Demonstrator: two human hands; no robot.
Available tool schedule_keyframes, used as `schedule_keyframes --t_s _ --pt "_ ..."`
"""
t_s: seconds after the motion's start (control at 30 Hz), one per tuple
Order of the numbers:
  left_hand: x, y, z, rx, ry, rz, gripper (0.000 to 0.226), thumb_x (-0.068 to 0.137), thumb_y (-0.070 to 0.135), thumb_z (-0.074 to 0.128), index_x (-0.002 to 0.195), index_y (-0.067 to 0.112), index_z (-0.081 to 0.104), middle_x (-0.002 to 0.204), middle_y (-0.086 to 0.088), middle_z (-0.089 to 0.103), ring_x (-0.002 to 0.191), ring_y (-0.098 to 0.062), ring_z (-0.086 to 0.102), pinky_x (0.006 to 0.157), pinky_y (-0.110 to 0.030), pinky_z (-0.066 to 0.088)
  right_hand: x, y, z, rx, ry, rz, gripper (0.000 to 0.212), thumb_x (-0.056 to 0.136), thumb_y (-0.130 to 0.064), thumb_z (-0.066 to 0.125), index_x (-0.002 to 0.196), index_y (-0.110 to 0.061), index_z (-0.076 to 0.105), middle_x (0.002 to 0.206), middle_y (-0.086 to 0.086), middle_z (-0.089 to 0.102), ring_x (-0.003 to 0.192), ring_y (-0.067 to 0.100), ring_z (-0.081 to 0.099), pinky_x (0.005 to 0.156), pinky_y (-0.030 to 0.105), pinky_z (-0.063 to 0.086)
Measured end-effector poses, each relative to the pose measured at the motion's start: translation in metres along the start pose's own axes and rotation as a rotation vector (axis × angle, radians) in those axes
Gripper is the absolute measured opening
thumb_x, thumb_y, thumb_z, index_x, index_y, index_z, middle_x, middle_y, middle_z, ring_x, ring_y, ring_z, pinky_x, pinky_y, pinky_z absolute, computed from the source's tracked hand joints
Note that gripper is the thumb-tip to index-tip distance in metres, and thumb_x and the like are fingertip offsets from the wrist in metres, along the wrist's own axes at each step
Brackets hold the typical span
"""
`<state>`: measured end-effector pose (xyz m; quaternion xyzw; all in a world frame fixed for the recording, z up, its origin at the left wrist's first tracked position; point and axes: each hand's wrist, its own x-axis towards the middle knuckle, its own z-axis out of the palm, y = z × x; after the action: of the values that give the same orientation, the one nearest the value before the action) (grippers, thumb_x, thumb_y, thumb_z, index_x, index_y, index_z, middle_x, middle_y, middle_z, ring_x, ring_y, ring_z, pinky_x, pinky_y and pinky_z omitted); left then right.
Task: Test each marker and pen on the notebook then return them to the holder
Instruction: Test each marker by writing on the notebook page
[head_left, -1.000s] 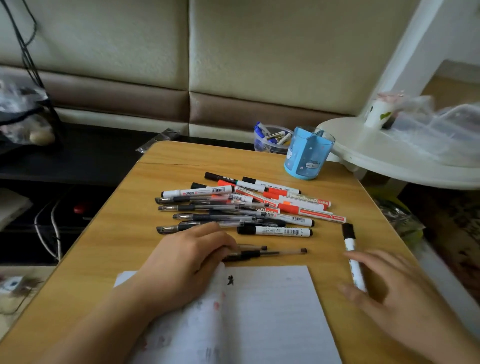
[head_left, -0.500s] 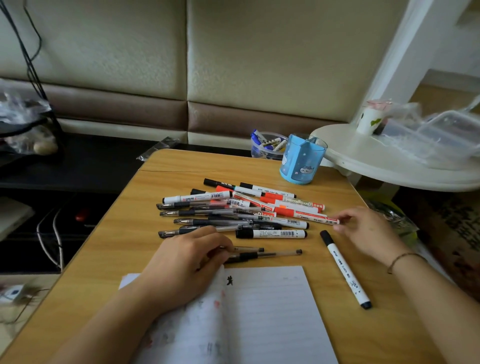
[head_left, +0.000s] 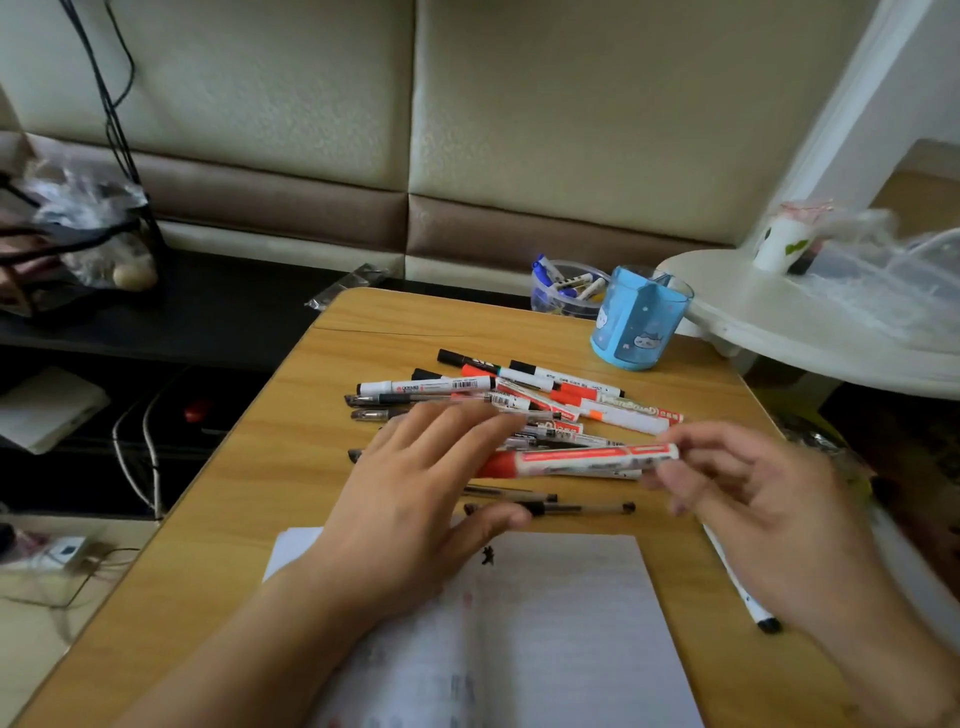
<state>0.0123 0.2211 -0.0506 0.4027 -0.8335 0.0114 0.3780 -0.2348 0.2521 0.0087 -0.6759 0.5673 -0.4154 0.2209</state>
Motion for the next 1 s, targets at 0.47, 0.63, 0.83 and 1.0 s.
schedule_keyframes --t_s 0.47,0.63,0.83,1.0 --pt "-0.005 0.009 -0.004 -0.31 -0.288 0.044 0.024 0.101 0.036 0.04 0.094 0.022 0.058 0.076 0.007 0.063 0.062 -0.017 0.054 0.055 -0.036 0.043 -0.007 -0.002 0.073 0.659 -0.351 0.065 0.025 0.08 -0.034 0.064 0.071 -0.013 0.054 0.055 0.012 0.062 0.046 0.026 0.056 0.044 0.027 0.041" --pt "-0.007 0.008 0.0 -0.425 -0.324 0.0 0.027 0.101 0.042 0.045 0.098 0.023 0.064 0.065 -0.001 0.066 0.047 -0.016 0.044 0.048 -0.034 0.038 -0.006 -0.001 0.066 0.666 -0.441 -0.022 0.02 0.083 -0.027 0.063 0.068 -0.016 0.055 0.057 0.007 0.063 0.049 0.018 0.06 0.048 0.024 0.048" --pt "-0.005 0.01 -0.002 -0.537 -0.335 -0.023 0.029 0.099 0.045 0.05 0.094 0.023 0.069 0.066 0.001 0.068 0.043 -0.016 0.04 0.045 -0.034 0.036 -0.004 0.0 0.063 0.594 -0.445 -0.127 0.017 0.087 -0.026 0.06 0.07 -0.026 0.057 0.058 0.004 0.063 0.048 0.019 0.06 0.049 0.025 0.047" --pt "-0.004 0.013 -0.005 -0.575 -0.3 -0.037 0.03 0.095 0.048 0.054 0.088 0.023 0.069 0.057 0.004 0.056 0.044 -0.016 0.035 0.042 -0.029 0.032 -0.005 0.003 0.061 0.538 -0.445 -0.185 0.017 0.089 -0.033 0.062 0.073 -0.034 0.057 0.061 0.003 0.064 0.049 0.023 0.061 0.049 0.029 0.048"
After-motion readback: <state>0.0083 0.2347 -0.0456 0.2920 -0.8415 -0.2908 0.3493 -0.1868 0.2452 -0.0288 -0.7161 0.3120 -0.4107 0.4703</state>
